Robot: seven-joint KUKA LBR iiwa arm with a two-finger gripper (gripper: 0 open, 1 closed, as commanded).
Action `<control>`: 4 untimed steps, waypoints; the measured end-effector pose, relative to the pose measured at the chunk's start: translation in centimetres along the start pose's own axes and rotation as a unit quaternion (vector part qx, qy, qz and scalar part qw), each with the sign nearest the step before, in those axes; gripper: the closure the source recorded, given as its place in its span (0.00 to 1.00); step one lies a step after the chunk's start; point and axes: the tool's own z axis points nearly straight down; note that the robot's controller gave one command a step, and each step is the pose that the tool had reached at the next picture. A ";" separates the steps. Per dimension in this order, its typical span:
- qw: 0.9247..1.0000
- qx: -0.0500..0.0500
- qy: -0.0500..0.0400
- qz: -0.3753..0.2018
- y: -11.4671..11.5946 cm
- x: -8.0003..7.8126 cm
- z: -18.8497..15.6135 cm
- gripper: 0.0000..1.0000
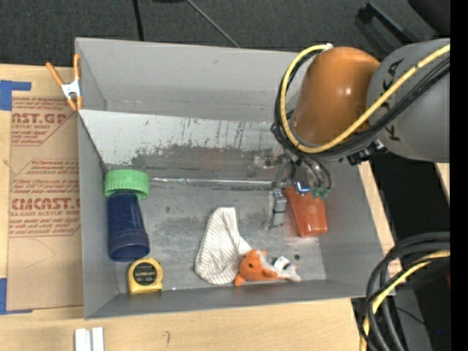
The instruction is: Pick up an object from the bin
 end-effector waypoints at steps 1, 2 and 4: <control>1.000 0.001 -0.002 -0.023 4.9 -0.1 2.9 0.00; 0.995 -0.001 -0.002 -0.103 8.8 0.9 9.2 0.00; 0.999 -0.001 0.000 -0.050 7.6 4.6 12.8 0.00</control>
Offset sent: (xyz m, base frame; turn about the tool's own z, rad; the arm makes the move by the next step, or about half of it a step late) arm -0.0186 0.0952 -0.1096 -0.2254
